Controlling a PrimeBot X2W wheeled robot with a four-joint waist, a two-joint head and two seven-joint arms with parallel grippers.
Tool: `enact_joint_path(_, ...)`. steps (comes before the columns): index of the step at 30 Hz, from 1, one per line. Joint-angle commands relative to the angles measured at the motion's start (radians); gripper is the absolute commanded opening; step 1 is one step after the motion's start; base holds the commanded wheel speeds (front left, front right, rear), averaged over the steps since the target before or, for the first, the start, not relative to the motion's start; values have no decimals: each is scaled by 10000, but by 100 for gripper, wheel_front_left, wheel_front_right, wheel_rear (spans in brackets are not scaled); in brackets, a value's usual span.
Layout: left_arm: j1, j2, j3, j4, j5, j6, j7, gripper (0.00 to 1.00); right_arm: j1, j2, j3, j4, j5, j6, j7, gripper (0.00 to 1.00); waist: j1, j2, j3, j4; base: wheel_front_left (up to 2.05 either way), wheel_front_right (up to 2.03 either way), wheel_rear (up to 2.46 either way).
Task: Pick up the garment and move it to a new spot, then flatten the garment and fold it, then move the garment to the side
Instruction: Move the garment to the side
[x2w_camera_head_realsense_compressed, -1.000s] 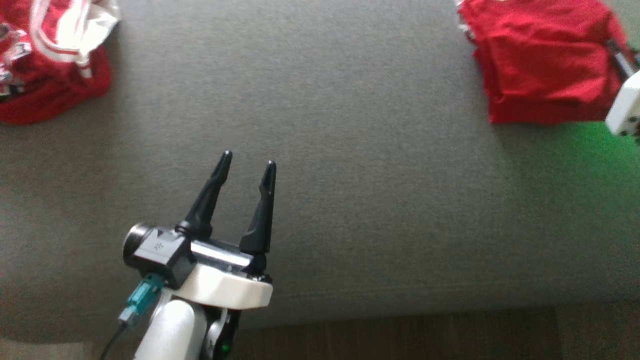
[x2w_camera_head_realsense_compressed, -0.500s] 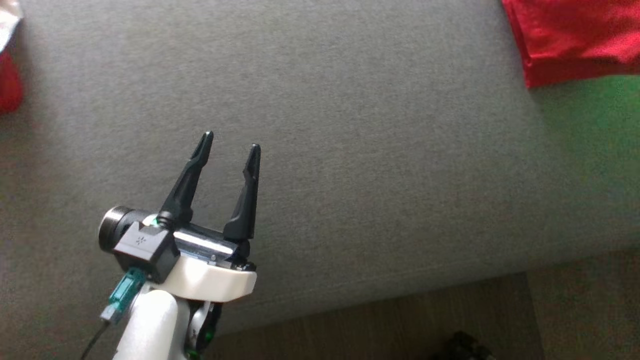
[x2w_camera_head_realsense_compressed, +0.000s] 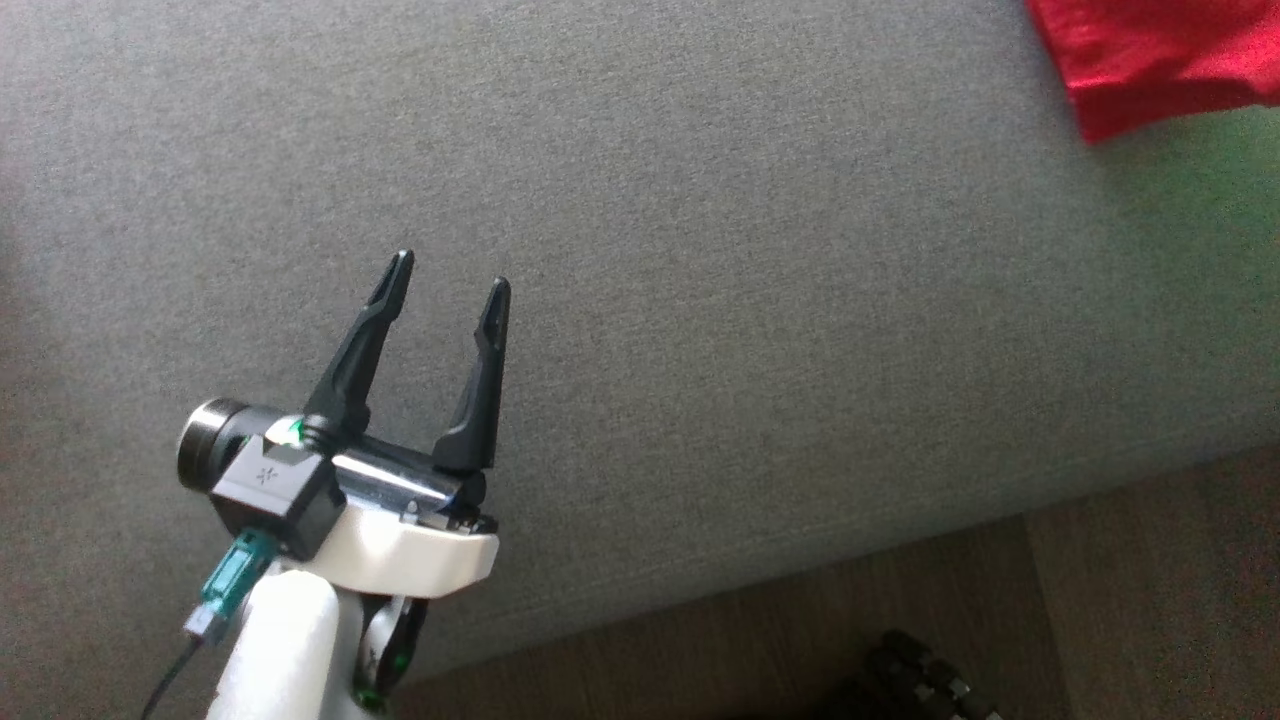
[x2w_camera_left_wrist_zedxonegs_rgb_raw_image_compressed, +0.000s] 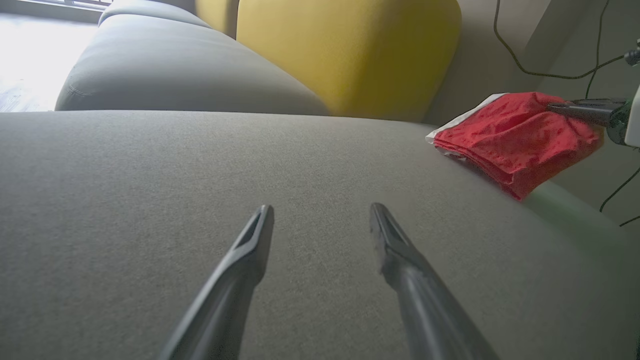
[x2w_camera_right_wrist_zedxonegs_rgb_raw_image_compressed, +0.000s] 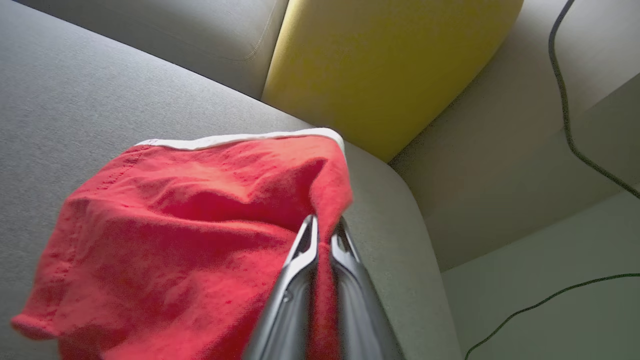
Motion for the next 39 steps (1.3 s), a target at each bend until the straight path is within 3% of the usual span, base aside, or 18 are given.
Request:
enact_joint_path(1, -204, 92, 231, -334, 85, -32, -49, 100, 186, -177, -206, -326, -190, -6, -62, 100, -1, 0, -13, 35, 0, 0, 0)
enact_joint_path(6, -195, 65, 326, -287, 31, -52, -49, 100, 401, 264, -1067, -725, -1327, -6, 85, 100, -1, 0, -242, 196, 0, 0, 0)
enact_joint_path(10, -113, 5, 441, -244, 50, 6, -49, 100, 663, 1003, -1267, -1421, -1886, -6, 71, 100, -1, 0, -630, 372, 0, 0, 0)
enact_joint_path(17, 128, -103, 693, -80, -105, 664, -49, 100, 1616, 2562, -98, -2228, -1190, -6, -580, 100, -1, 0, -1600, 878, 0, 0, 0)
enact_joint_path(25, 630, -130, 757, 411, -805, 1491, -49, 100, 3060, 4042, 557, -1957, -294, -6, -2381, 100, -1, 0, -2893, 1729, 0, 0, 0)
enact_joint_path(31, 1114, -131, 619, 610, -1039, 1832, -49, 100, 4418, 4471, 78, -2517, -177, -6, -2577, 100, -1, 0, -3830, 2212, 0, 0, 0)
enact_joint_path(39, 1961, -132, 609, 478, -626, 1773, -49, 100, 6550, 4551, 180, -3875, -26, -6, -2584, 100, -1, 0, -4850, 2462, 0, 0, 0)
